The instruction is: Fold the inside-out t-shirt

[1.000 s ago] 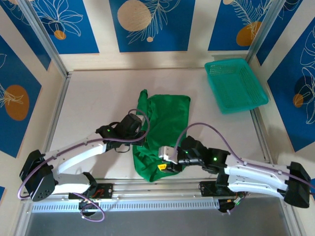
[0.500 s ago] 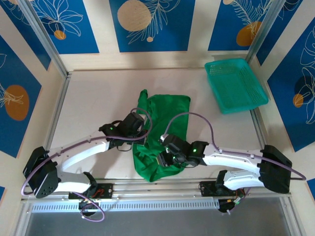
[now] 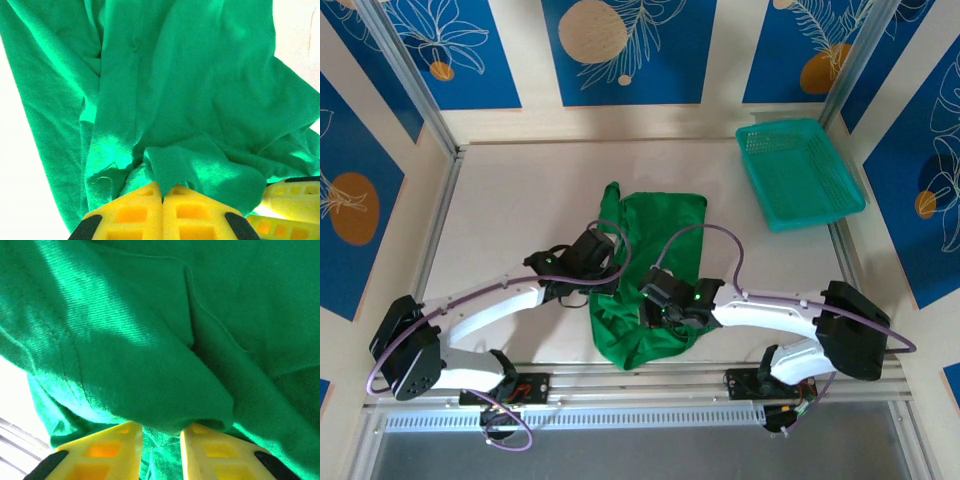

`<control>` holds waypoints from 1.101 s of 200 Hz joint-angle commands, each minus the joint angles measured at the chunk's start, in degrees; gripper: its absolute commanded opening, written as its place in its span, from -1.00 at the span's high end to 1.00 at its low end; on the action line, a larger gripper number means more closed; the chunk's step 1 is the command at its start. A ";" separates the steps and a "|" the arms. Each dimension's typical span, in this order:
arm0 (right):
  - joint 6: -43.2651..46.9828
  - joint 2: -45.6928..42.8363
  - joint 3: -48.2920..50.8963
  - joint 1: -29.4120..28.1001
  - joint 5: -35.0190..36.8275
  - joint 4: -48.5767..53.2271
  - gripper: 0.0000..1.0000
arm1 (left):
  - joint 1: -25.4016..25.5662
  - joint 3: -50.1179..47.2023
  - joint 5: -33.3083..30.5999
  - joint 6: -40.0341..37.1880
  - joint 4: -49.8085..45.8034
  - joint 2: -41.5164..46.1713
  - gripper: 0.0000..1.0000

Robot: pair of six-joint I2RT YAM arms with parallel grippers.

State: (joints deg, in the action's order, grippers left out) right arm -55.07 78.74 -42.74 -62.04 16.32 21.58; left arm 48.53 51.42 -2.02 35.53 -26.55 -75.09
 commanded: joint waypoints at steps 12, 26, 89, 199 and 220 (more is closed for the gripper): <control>-0.81 1.73 -1.49 0.20 -0.93 -0.33 0.63 | -0.67 0.14 -0.88 -0.03 0.17 -0.06 1.00; -1.02 1.86 -1.69 -0.04 -0.98 -0.31 0.70 | -0.78 0.39 -1.09 -0.06 -0.13 -0.17 1.00; -0.21 -1.05 -2.37 0.00 -3.83 0.92 1.00 | -1.68 -0.23 -0.94 -0.02 1.05 0.59 1.00; 6.44 -1.58 -6.34 -3.40 -28.56 -6.91 1.00 | -5.16 -2.17 -5.80 -1.98 -2.11 8.32 1.00; 6.20 2.78 -7.64 -5.40 -31.80 -9.57 1.00 | -5.57 -3.46 -6.22 -1.76 -2.09 9.88 1.00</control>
State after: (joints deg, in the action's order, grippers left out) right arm -49.89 77.71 -47.83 -65.28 -7.64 15.20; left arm 43.99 49.67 -6.13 34.17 -27.75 -67.57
